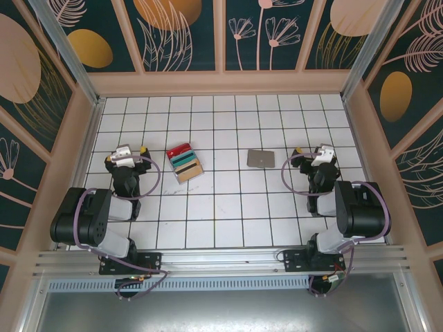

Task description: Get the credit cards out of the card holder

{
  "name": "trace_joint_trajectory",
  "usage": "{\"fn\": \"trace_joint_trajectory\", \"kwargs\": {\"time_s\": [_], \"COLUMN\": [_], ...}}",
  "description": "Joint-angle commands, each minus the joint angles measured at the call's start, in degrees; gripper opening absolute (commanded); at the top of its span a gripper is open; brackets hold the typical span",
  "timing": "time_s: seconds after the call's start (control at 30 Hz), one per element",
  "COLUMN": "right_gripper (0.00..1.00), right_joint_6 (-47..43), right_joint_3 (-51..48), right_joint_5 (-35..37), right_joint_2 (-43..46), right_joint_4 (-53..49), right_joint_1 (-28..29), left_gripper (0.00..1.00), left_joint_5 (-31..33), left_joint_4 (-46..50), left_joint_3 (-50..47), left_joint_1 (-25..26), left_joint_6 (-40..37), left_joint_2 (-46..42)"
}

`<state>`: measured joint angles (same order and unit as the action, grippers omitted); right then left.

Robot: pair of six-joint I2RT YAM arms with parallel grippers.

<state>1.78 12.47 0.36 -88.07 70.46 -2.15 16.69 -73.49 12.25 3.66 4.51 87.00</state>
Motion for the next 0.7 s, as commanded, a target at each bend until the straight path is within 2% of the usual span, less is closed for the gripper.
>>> {"fn": "trace_joint_trajectory", "kwargs": {"time_s": [0.0, 0.2, 0.27, 0.33, 0.4, 0.47, 0.57, 0.67], "right_gripper": [0.99, 0.99, 0.99, 0.99, 0.99, 0.99, 0.99, 0.99], "right_joint_6": [-0.6, -0.6, -0.6, -0.7, 0.2, 2.7, 9.6, 19.6], "right_joint_3": [0.9, 1.0, 0.9, 1.1, 4.3, 8.9, 14.8, 21.1], "right_joint_5": [-0.8, -0.8, -0.2, 0.3, 2.3, 3.2, 2.9, 0.8], "right_joint_2": [-0.2, -0.1, 0.1, 3.0, 8.3, 11.9, 14.7, 15.0], "right_joint_4": [0.9, 0.8, 0.9, -1.8, -12.7, -24.7, -36.8, -46.6], "right_joint_1": [0.3, 0.2, 0.4, 0.8, 1.2, 1.1, 1.0, 0.9], "left_gripper": [0.99, 0.99, 0.99, 0.99, 0.99, 0.99, 0.99, 0.99], "left_joint_5": [-1.0, -2.0, -2.0, 1.9, 5.1, 5.5, 6.3, 2.7], "left_joint_4": [-1.6, -1.4, 3.4, 14.8, 28.2, 38.9, 56.8, 68.5], "left_joint_3": [0.2, 0.3, 1.6, 6.0, 11.7, 17.0, 25.7, 31.4], "left_joint_1": [-0.5, -1.0, -1.0, -1.1, -1.0, -1.0, -1.0, -1.0], "left_joint_6": [-0.3, 0.0, -0.3, 1.4, 3.2, 6.5, 17.4, 21.3], "left_joint_2": [0.2, -0.2, -2.9, -8.1, -13.0, -16.4, -20.4, -23.0]}}
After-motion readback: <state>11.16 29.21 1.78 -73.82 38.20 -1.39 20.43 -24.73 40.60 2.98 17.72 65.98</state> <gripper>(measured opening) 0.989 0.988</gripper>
